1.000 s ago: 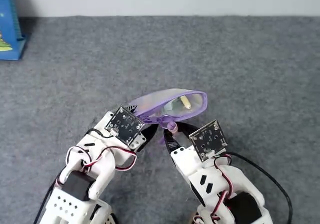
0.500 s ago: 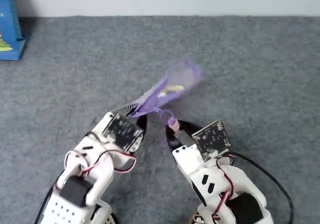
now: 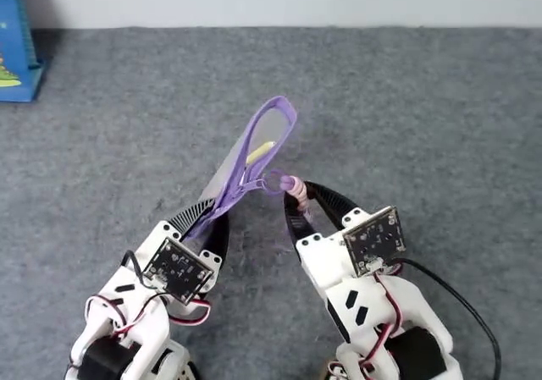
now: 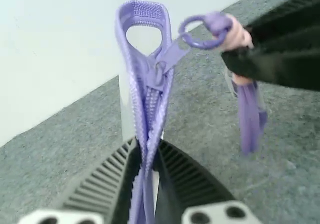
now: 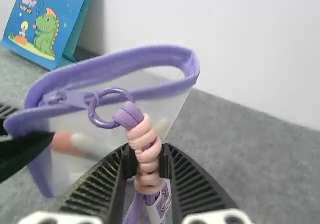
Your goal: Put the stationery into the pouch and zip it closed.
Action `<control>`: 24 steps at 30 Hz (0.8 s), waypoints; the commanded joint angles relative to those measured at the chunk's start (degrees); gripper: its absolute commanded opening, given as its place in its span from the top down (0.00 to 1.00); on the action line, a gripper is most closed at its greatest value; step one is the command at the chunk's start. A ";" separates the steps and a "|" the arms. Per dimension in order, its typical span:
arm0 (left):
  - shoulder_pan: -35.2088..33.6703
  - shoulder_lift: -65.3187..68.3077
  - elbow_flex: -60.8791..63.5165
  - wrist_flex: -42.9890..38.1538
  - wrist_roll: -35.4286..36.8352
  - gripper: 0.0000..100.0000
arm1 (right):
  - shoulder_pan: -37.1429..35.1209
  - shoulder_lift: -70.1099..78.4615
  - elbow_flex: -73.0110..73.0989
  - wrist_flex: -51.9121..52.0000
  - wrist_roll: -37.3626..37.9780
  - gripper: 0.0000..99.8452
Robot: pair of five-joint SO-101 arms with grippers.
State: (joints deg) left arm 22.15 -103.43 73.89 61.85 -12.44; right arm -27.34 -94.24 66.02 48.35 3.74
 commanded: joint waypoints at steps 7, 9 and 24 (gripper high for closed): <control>-0.09 -1.05 -2.33 4.31 0.62 0.99 | 9.36 1.10 -3.43 -11.38 4.92 0.99; -0.09 -1.05 -2.33 4.40 0.62 0.99 | 9.98 3.65 -3.43 -12.88 5.80 0.99; -0.18 -1.05 -2.33 5.27 0.62 0.99 | 21.67 34.33 -9.58 -32.04 6.15 0.99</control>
State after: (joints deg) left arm 22.24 -103.69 73.36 65.54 -12.44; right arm -10.64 -64.26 63.12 19.16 9.19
